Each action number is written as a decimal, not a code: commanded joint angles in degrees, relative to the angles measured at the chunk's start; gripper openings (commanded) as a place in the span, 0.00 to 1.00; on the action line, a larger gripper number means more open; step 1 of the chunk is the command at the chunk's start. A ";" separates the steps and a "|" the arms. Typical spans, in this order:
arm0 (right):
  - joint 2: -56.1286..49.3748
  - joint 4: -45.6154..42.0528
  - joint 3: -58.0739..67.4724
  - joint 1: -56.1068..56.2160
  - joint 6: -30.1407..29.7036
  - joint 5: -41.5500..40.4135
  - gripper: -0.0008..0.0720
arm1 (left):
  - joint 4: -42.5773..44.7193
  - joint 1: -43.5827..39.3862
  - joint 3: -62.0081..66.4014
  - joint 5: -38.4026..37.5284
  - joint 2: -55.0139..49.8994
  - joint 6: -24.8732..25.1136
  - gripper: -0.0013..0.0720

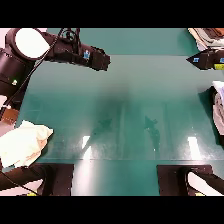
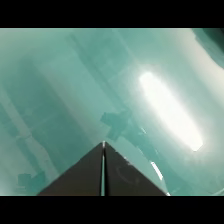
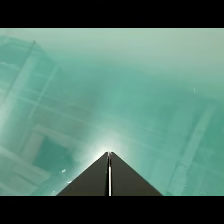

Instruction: Fold the shirts.

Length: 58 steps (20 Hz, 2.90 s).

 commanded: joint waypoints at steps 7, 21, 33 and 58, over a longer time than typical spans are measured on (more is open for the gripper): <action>0.04 0.00 0.02 0.07 0.00 0.04 0.03 | 0.02 -0.04 0.02 0.02 -0.02 0.02 0.05; 0.04 0.02 0.02 0.07 0.02 3.23 0.03 | 5.29 2.21 0.02 -10.49 3.91 0.07 0.05; 0.04 0.07 0.02 0.13 0.00 3.72 0.03 | 33.14 18.45 -44.59 -34.25 34.91 -10.36 0.88; 0.09 0.39 0.09 0.11 0.00 0.39 0.03 | 25.40 18.47 -0.66 -27.04 32.74 -18.10 0.05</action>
